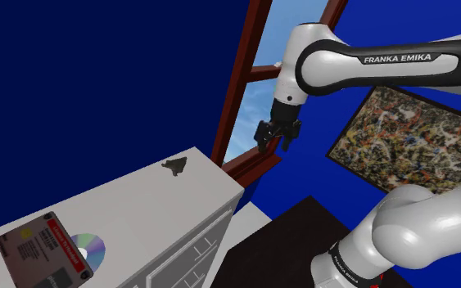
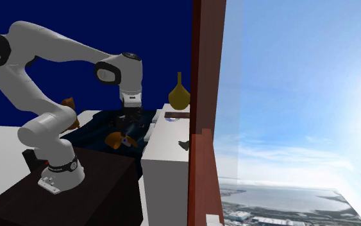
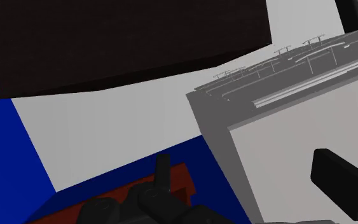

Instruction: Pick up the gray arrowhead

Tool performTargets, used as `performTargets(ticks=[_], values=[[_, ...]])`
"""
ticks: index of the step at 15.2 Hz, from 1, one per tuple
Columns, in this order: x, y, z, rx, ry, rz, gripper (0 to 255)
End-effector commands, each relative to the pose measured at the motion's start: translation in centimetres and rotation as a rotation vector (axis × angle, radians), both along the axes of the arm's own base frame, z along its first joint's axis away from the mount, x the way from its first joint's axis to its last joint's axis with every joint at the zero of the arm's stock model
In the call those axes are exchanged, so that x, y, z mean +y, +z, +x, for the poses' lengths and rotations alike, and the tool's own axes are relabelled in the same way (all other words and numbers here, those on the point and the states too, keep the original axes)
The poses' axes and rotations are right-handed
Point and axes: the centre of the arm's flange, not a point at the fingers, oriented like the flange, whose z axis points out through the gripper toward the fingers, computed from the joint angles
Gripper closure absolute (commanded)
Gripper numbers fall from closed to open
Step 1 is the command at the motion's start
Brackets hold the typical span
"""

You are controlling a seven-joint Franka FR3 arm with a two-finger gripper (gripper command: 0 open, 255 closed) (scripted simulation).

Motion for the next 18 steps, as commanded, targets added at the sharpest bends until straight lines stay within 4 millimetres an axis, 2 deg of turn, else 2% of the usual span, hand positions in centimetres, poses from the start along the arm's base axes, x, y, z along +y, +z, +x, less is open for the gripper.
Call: performTargets(ticks=[1,18], values=[[2.2,-1.2,1.3,-0.019,-0.003,-0.004,0],[18.1,-10.4,12.8,-0.163,-0.021,-0.052,0]])
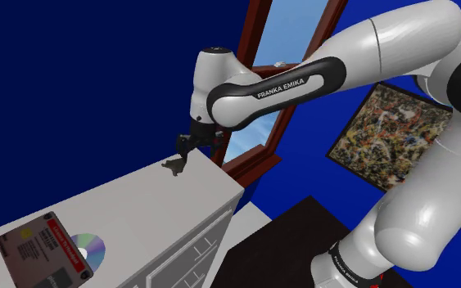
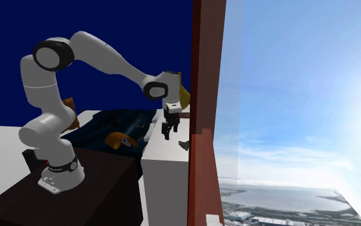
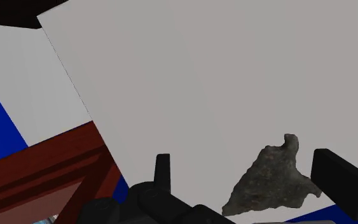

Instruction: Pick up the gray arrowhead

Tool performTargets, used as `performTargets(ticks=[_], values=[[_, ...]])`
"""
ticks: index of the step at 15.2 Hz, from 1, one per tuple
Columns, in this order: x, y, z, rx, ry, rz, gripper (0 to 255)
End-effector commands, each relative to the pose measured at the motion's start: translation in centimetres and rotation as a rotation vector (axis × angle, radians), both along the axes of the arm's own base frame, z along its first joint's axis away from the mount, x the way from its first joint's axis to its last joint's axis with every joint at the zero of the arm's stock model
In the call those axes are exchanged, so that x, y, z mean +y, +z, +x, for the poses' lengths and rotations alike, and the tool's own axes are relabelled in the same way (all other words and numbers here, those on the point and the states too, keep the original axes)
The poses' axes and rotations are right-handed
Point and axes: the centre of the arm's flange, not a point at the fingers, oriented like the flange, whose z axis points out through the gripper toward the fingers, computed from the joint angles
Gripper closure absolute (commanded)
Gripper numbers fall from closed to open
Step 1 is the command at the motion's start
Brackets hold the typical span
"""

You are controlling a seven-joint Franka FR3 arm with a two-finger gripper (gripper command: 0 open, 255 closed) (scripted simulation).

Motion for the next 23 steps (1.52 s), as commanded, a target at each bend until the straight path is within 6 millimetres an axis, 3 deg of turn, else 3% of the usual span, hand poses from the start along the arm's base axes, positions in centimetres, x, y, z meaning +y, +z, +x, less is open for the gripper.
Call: performTargets(ticks=[1,4,13,14,23], values=[[1.9,-1.2,1.5,-0.018,-0.003,-0.005,0],[4.5,-2.6,3.5,-0.041,-0.006,-0.013,0],[4.5,-6.6,3.5,-0.041,-0.006,-0.013,0],[4.5,-6.6,3.6,-0.041,-0.006,-0.013,255],[4.5,-6.6,3.5,-0.041,-0.006,-0.013,255]])
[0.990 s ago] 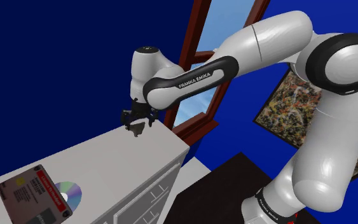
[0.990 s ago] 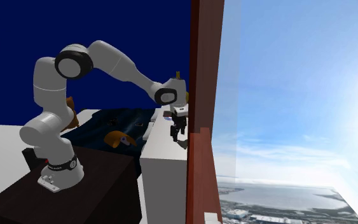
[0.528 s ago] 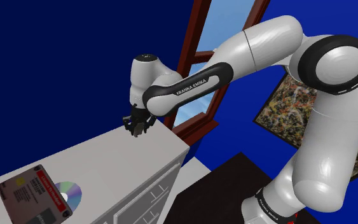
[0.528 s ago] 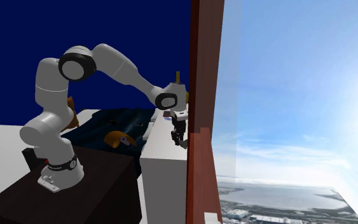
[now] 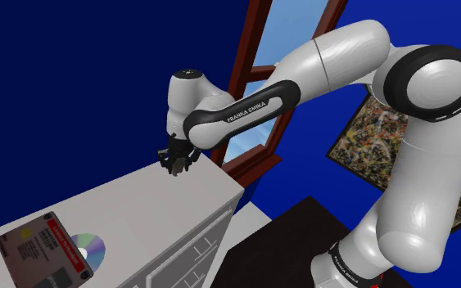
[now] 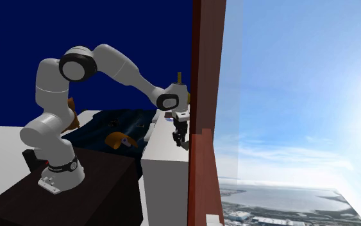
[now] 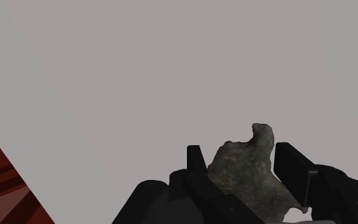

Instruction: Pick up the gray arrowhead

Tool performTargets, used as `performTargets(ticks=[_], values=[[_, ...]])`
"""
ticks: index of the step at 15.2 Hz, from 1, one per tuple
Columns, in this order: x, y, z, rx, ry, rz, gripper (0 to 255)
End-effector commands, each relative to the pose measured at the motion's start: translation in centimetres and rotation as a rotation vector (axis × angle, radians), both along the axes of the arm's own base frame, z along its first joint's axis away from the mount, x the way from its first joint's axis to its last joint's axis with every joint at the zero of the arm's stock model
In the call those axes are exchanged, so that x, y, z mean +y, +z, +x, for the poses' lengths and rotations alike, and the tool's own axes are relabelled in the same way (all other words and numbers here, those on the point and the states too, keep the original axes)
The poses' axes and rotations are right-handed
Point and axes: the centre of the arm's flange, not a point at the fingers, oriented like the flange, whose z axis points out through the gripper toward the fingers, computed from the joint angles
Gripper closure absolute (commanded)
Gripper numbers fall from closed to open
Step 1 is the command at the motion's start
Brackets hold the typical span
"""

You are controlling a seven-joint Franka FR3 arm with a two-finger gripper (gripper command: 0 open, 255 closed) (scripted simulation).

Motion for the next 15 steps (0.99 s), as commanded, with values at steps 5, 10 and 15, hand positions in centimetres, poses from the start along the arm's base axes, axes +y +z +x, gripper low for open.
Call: performTargets(ticks=[5,10,15], values=[[-0.1,2.6,0.0,0.001,-0.002,-0.001,255],[-0.1,5.2,0.0,0.001,-0.002,-0.001,255],[-0.1,7.8,0.0,0.001,-0.002,-0.001,255]])
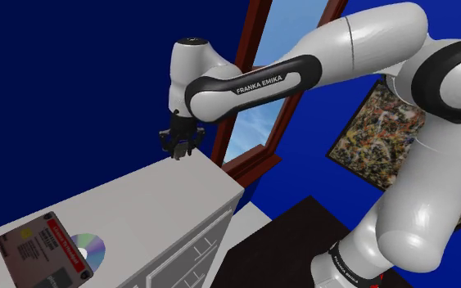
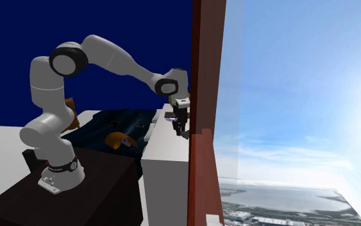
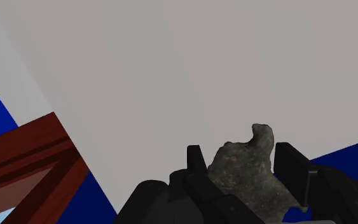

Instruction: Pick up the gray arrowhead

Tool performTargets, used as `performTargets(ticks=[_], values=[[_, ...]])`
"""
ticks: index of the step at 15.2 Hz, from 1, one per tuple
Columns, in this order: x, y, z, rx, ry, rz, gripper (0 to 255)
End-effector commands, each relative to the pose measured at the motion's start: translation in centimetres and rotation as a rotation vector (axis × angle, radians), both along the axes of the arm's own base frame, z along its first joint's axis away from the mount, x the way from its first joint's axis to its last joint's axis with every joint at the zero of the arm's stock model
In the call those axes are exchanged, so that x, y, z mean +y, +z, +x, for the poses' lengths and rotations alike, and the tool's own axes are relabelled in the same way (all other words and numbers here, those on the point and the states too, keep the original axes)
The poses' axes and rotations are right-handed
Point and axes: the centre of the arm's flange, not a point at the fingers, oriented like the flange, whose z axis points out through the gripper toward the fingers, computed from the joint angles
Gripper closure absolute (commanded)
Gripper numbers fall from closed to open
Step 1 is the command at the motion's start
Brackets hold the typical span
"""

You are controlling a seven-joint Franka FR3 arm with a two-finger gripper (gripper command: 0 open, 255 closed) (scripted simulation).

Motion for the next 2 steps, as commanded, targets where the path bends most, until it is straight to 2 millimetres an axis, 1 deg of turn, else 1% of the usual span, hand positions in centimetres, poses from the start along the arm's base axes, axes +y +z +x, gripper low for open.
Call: performTargets(ticks=[1,2], values=[[-0.04,0.68,0.00,0.000,0.000,0.000,255],[-0.04,0.68,0.00,0.000,0.000,0.000,255]])
